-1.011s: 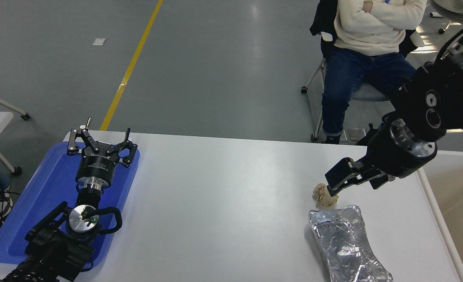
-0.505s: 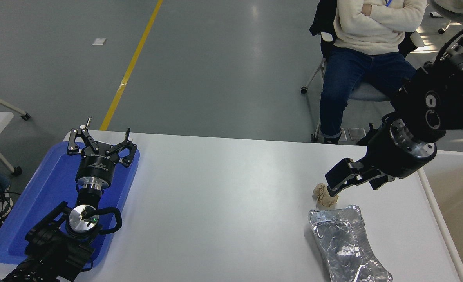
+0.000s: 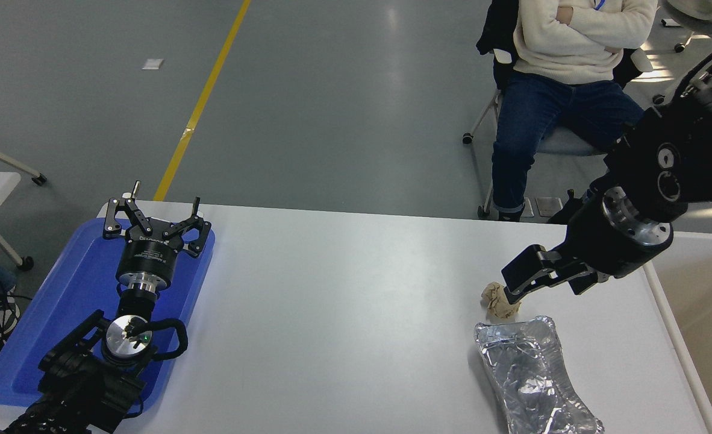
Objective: Pick up foil plate and place in dustbin
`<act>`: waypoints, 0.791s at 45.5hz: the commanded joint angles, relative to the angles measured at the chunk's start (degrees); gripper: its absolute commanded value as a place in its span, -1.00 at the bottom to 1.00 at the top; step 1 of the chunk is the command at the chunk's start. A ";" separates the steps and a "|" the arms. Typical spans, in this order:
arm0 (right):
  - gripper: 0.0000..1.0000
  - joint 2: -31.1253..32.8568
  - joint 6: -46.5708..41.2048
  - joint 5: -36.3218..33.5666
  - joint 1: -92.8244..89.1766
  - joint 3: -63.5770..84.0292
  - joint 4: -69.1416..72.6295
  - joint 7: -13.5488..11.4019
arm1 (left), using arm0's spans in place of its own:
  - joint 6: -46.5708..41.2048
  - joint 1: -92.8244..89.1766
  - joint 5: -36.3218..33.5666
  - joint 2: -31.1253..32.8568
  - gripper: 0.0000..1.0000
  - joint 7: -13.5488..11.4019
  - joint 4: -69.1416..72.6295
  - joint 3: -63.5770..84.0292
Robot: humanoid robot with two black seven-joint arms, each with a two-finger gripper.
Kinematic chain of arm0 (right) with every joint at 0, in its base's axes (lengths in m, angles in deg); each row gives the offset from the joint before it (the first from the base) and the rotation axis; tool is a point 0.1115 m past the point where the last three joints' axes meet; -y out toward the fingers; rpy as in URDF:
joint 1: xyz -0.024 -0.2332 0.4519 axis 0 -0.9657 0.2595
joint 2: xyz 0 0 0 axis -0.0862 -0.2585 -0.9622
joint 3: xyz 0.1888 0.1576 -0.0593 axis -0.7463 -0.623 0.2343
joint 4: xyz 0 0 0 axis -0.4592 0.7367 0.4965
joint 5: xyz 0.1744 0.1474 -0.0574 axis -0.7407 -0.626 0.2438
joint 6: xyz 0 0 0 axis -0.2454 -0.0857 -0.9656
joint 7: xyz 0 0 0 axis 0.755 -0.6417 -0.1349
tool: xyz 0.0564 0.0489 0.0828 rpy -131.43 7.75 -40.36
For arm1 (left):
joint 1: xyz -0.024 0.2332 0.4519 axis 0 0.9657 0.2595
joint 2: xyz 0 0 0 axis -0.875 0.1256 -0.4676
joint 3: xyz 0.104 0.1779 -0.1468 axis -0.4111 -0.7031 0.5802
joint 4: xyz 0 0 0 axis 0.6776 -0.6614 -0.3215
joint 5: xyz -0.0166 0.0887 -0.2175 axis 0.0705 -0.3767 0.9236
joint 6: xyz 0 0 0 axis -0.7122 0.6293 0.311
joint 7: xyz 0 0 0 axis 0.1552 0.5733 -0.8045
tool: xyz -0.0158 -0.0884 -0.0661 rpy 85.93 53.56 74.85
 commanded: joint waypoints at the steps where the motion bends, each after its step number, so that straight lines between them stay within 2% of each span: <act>1: 1.00 6.07 1.20 2.47 -3.62 0.46 -0.30 -0.06 | 0.00 0.00 0.00 0.00 1.00 0.02 0.00 -0.05; 10: 1.00 9.15 7.09 10.91 -10.47 2.31 -3.28 -0.06 | 0.00 0.00 0.00 0.00 1.00 -0.07 0.00 0.04; 36: 1.00 10.12 15.79 15.12 -38.59 -5.86 -21.30 -0.06 | 0.09 0.00 0.00 0.00 1.00 0.02 0.00 -0.05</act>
